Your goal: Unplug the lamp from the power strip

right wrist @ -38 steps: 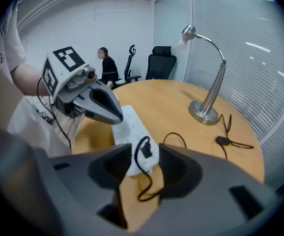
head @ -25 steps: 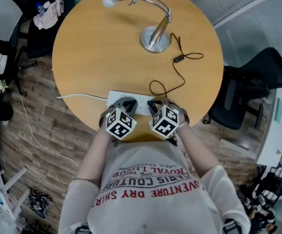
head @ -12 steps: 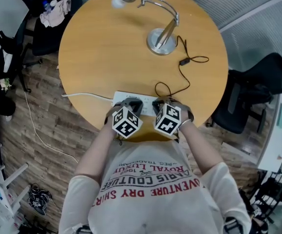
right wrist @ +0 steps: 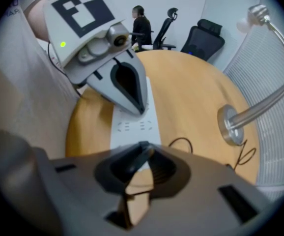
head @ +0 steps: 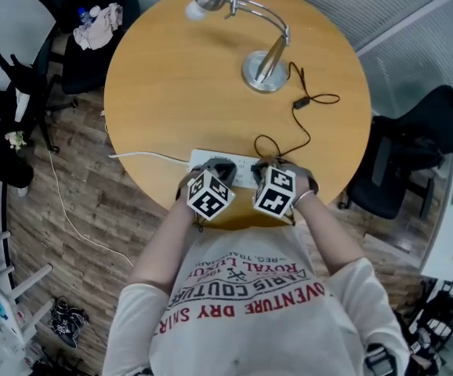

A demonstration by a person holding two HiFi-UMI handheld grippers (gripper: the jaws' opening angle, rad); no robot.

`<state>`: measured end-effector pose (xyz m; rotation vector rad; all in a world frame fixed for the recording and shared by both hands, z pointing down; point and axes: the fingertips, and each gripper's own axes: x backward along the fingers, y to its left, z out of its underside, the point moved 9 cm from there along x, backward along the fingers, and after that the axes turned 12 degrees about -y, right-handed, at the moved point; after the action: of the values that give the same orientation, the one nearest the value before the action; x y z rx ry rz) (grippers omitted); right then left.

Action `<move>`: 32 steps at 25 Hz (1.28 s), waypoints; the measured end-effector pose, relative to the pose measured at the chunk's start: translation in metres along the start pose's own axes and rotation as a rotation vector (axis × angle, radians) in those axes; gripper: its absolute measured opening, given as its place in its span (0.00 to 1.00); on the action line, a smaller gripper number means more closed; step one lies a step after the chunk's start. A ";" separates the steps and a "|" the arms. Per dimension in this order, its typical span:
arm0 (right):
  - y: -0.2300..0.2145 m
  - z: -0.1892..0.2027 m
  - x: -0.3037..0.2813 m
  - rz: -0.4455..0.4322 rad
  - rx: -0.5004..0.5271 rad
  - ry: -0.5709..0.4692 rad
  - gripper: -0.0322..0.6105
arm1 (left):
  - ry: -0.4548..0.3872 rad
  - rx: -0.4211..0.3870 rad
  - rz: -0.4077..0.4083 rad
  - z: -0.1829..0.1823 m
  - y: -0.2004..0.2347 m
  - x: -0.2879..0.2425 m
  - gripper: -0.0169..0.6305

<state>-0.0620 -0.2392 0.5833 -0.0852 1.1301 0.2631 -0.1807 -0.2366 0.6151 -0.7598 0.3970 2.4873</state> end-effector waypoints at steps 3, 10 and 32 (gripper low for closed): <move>0.002 -0.004 0.007 -0.010 -0.005 -0.005 0.16 | 0.011 0.005 0.005 0.000 -0.001 0.000 0.07; -0.034 -0.038 0.061 0.037 -0.010 -0.096 0.16 | 0.029 0.008 0.009 0.001 0.001 -0.001 0.07; -0.021 -0.028 0.109 0.343 -0.429 -0.762 0.16 | -0.527 0.211 -0.163 -0.086 0.022 0.113 0.07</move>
<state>-0.0375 -0.2472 0.4714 -0.1541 0.3090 0.7711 -0.2360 -0.2472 0.4825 -0.0393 0.3742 2.3275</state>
